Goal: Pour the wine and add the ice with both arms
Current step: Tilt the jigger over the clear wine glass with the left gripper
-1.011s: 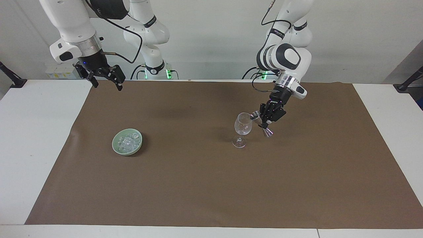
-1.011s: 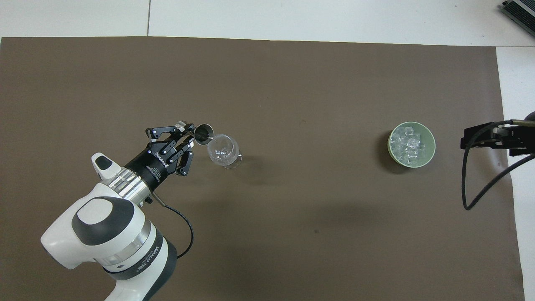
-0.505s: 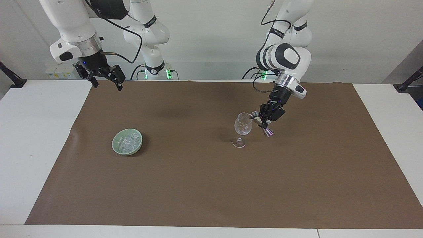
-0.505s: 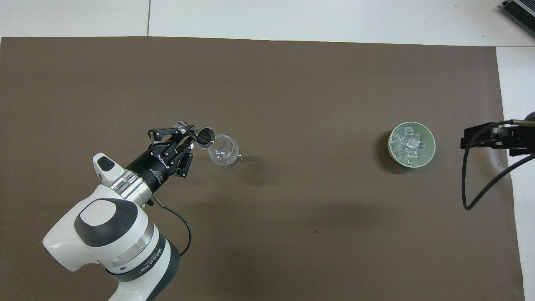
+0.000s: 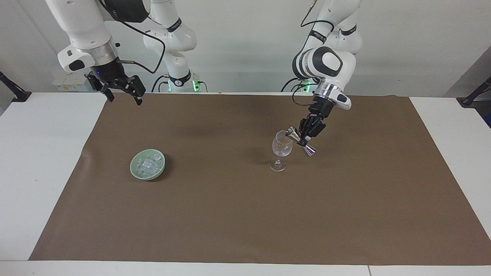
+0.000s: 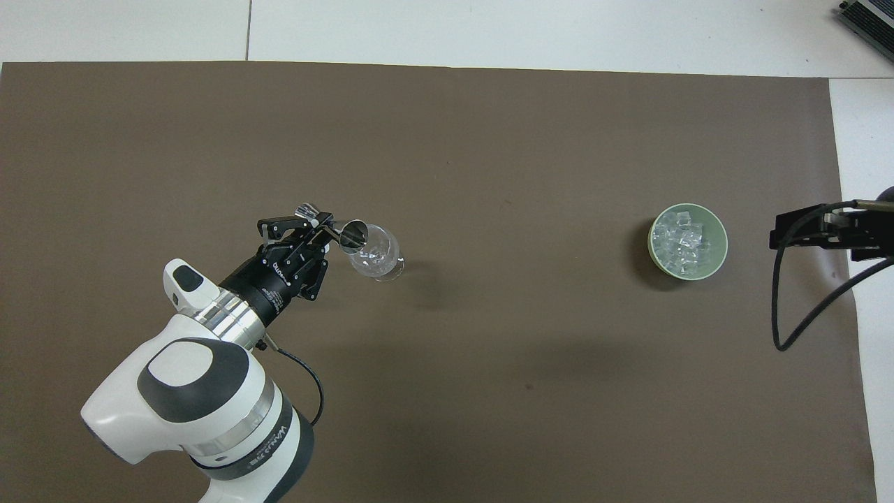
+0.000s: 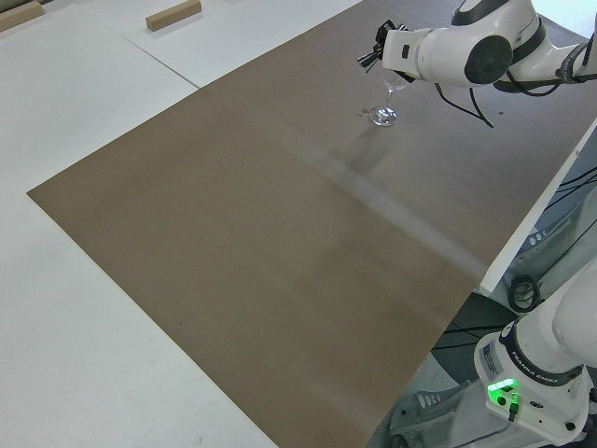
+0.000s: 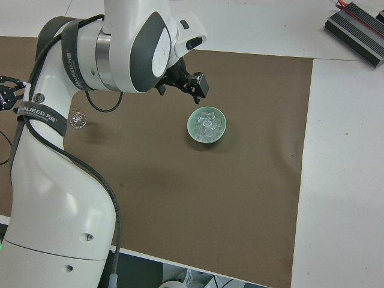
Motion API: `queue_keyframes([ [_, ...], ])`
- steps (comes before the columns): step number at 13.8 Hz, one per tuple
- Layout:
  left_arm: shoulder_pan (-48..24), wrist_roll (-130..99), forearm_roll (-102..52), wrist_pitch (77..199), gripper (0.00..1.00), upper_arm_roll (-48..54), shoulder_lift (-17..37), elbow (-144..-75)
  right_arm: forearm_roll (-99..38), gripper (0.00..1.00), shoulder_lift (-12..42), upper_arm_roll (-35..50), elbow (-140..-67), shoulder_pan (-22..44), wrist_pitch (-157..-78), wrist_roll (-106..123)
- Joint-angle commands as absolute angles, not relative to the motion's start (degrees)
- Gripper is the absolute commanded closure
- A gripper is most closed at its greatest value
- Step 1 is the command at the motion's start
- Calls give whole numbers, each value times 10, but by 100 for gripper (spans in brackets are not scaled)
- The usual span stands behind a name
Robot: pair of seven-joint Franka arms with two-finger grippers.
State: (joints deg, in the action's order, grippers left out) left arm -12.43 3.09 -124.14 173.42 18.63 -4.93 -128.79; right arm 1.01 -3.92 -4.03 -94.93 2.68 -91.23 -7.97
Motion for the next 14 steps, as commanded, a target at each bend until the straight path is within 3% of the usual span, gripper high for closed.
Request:
queue_keyframes([
  [1, -134, 54, -1245, 1752, 100, 185, -54, -1282, 5, 0, -50, -38, -961, 23, -910, -62],
  [14, -134, 114, -1240, 1791, 100, 189, -47, -1265, 5, 0, -50, -38, -961, 23, -910, -62],
])
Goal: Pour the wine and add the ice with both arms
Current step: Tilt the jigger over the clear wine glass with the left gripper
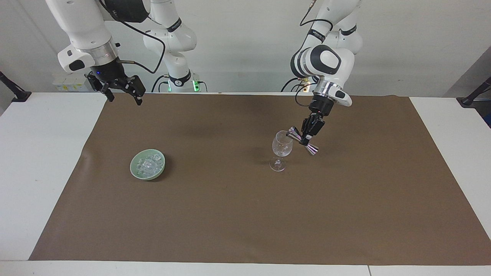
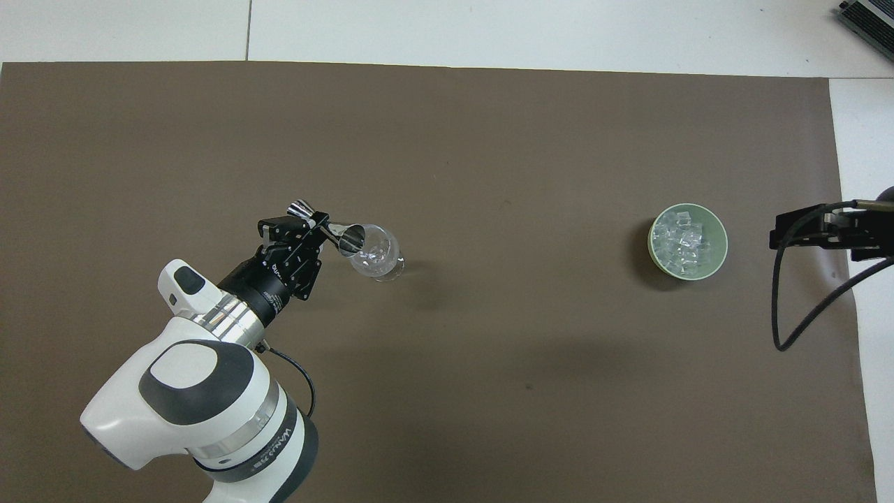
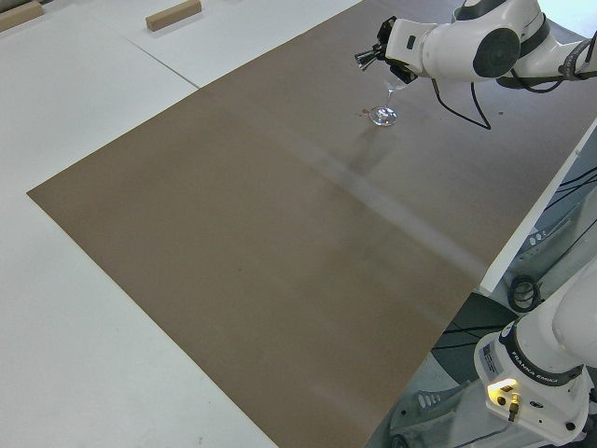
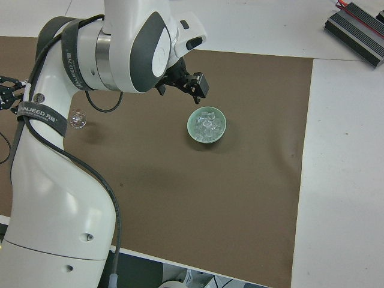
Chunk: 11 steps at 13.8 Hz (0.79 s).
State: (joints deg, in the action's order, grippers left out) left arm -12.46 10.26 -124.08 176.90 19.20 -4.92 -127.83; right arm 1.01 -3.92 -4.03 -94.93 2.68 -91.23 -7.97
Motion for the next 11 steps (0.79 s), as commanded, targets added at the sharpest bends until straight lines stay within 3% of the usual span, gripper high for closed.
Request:
queue_keyframes([
  [1, -134, 115, -1237, 1797, 100, 190, -47, -1263, 5, 0, -50, -38, -961, 23, -910, -62],
  [11, -138, 137, -1218, 1824, 100, 200, -40, -1246, 5, 0, -50, -38, -961, 23, -910, -62],
])
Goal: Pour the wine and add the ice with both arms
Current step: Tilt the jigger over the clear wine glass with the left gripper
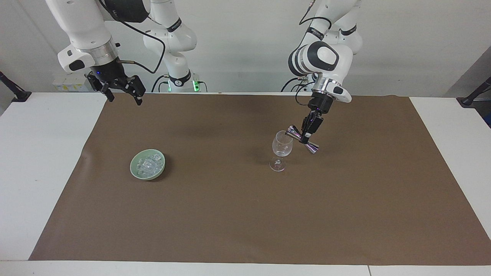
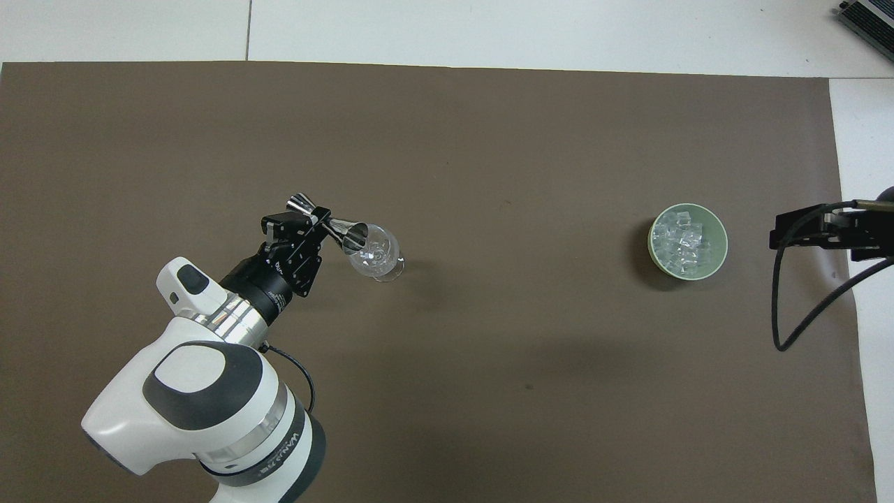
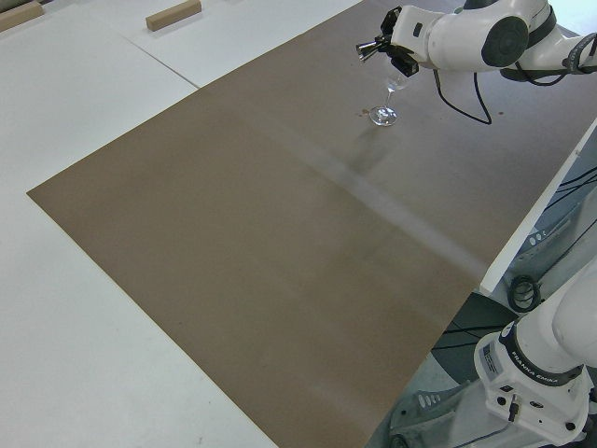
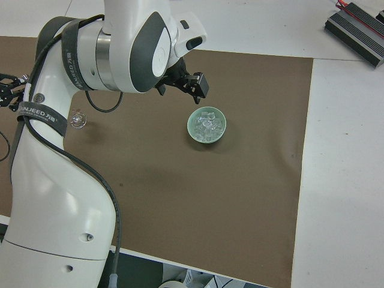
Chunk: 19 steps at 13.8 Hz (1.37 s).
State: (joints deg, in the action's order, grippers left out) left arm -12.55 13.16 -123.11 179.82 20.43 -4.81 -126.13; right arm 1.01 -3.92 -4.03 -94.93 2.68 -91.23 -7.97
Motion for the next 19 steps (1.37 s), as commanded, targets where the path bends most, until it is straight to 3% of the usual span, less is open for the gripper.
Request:
queue_keyframes([
  [1, -138, 137, -1214, 1832, 100, 200, -36, -1243, 5, 0, -50, -38, -961, 23, -910, -62],
  [19, -159, 186, -1165, 1885, 100, 200, -16, -1218, 5, 0, -50, -38, -961, 23, -910, -62],
])
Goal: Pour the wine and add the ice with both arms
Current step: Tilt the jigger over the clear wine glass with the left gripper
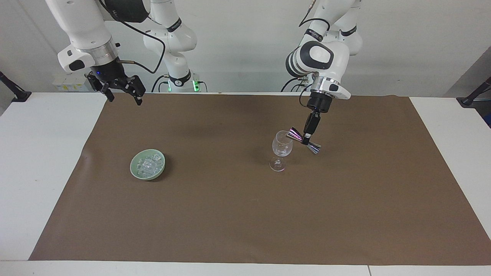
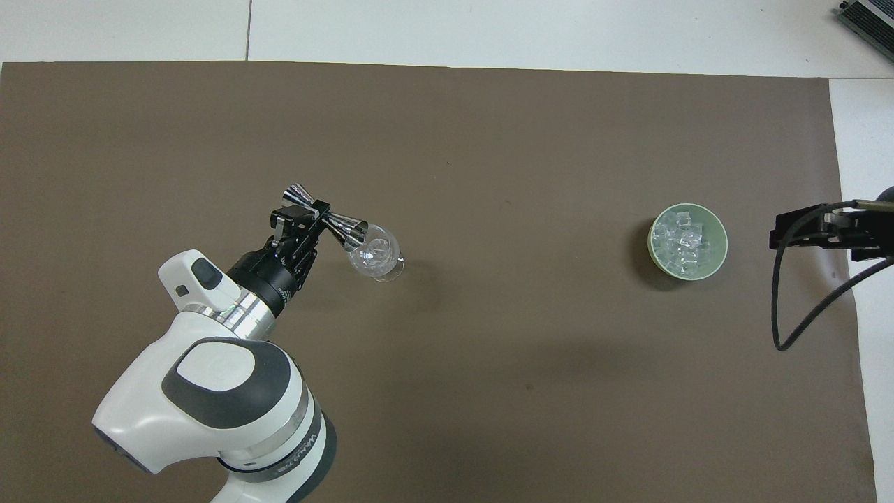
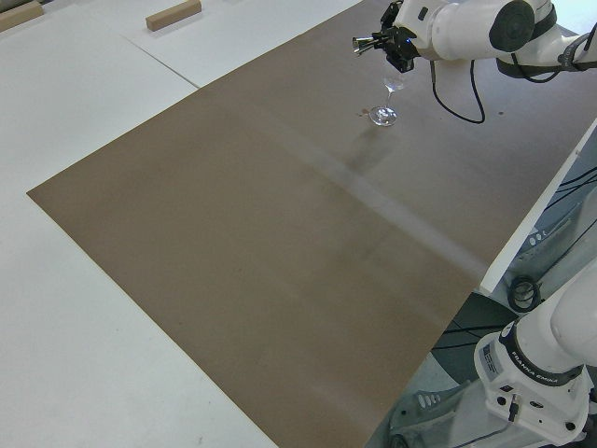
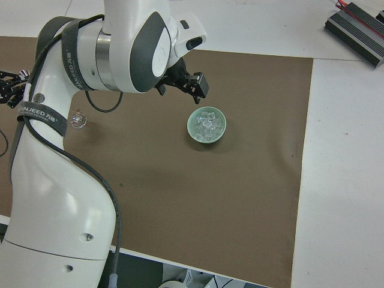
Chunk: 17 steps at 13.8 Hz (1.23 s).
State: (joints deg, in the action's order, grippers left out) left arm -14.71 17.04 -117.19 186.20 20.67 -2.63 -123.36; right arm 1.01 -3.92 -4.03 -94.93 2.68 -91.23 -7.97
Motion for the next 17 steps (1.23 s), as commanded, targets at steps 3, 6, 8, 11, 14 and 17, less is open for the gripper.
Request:
queue_keyframes([
  [3, -163, 202, -1161, 1899, 100, 200, -13, -1216, 5, 0, -50, -38, -961, 23, -910, -62],
  [6, -166, 208, -1155, 1907, 100, 200, -8, -1209, 5, 0, -50, -38, -961, 23, -910, -62],
  [8, -167, 211, -1150, 1912, 100, 200, -7, -1208, 5, 0, -50, -38, -961, 23, -910, -62],
  [11, -175, 213, -1142, 1927, 100, 201, -4, -1201, 5, 0, -50, -38, -961, 23, -910, -62],
  [14, -185, 221, -1128, 1940, 100, 201, -3, -1201, 5, 0, -50, -38, -961, 23, -910, -62],
  [17, -186, 244, -1127, 1945, 100, 201, 1, -1200, 5, 0, -50, -38, -961, 23, -910, -62],
])
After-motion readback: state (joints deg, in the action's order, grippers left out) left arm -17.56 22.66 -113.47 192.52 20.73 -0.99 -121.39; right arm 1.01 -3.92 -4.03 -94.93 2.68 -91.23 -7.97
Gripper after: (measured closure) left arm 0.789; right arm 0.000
